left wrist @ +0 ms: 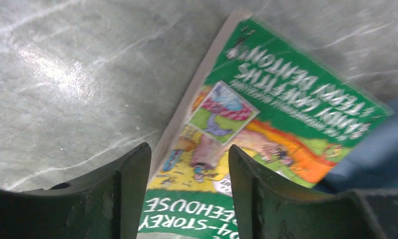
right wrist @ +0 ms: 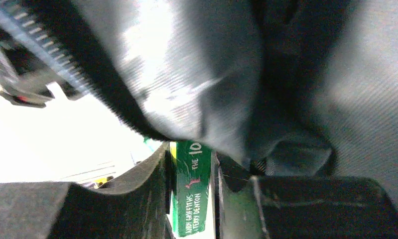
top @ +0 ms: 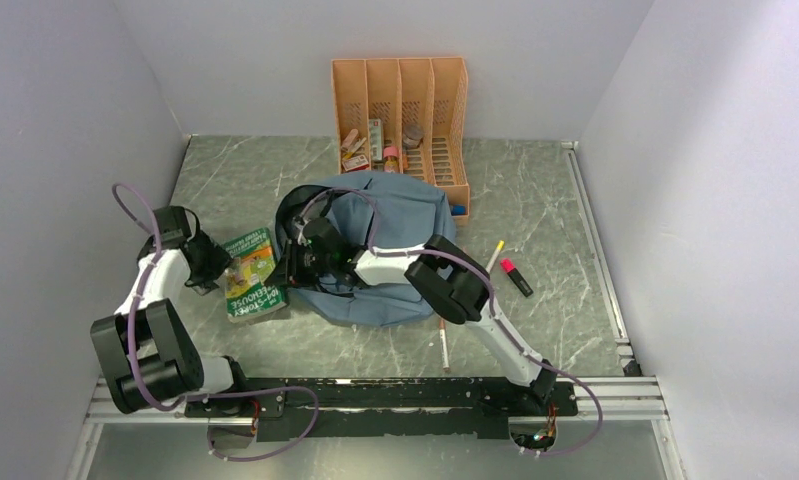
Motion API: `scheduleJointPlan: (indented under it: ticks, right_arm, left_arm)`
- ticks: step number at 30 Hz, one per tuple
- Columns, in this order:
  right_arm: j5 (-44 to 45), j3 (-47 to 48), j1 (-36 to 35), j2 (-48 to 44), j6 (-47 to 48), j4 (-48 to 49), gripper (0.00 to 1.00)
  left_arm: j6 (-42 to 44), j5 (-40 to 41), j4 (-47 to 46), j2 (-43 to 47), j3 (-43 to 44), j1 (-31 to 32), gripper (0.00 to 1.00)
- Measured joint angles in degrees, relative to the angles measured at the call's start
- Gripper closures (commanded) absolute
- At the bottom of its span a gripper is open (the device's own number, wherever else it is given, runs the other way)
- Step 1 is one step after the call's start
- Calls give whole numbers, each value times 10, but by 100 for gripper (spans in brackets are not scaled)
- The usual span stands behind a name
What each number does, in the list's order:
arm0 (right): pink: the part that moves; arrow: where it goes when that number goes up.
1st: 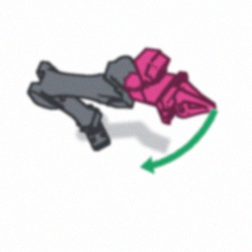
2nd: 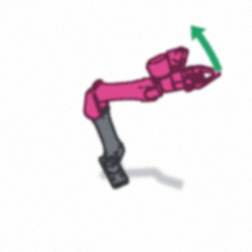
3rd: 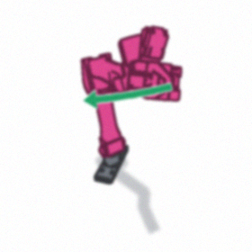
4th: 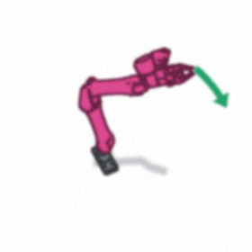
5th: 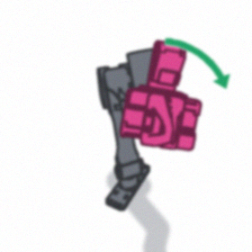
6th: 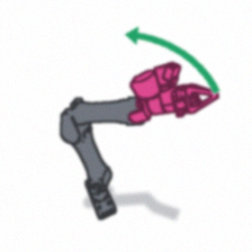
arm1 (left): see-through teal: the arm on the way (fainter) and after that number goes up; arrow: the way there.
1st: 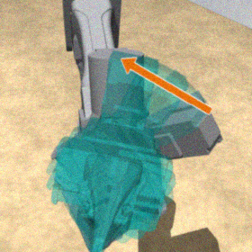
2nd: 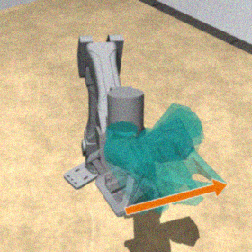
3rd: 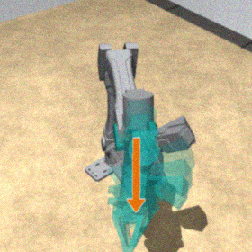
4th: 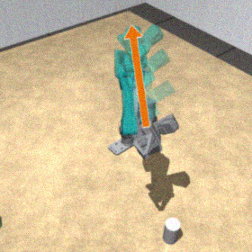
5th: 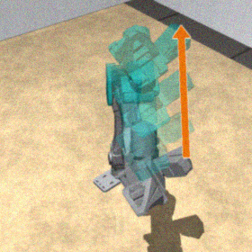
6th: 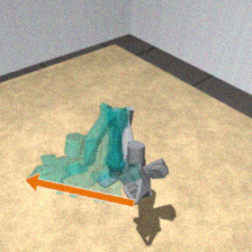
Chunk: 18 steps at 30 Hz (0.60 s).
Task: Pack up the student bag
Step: Pick up the book from the center of the board.
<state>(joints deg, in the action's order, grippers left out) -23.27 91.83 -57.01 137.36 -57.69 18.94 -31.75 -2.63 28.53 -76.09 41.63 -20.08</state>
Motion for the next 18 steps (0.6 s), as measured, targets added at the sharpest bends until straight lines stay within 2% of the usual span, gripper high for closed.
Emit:
scheduleJointPlan:
  ticks: [3,8,14,18]
  right_arm:
    - [4,-11,-2,-20,23,-4,100]
    - [7,-15,-4,-55,68,-24,100]
    - [12,-25,-2,-109,111,-55,100]
    - [1,-37,15,-148,112,-59,100]
  left_arm:
    - [3,3,37,22,43,3,20]
    - [1,13,75,70,123,3,14]
    - [3,-6,98,94,196,6,14]
    - [5,-105,67,93,205,23,15]
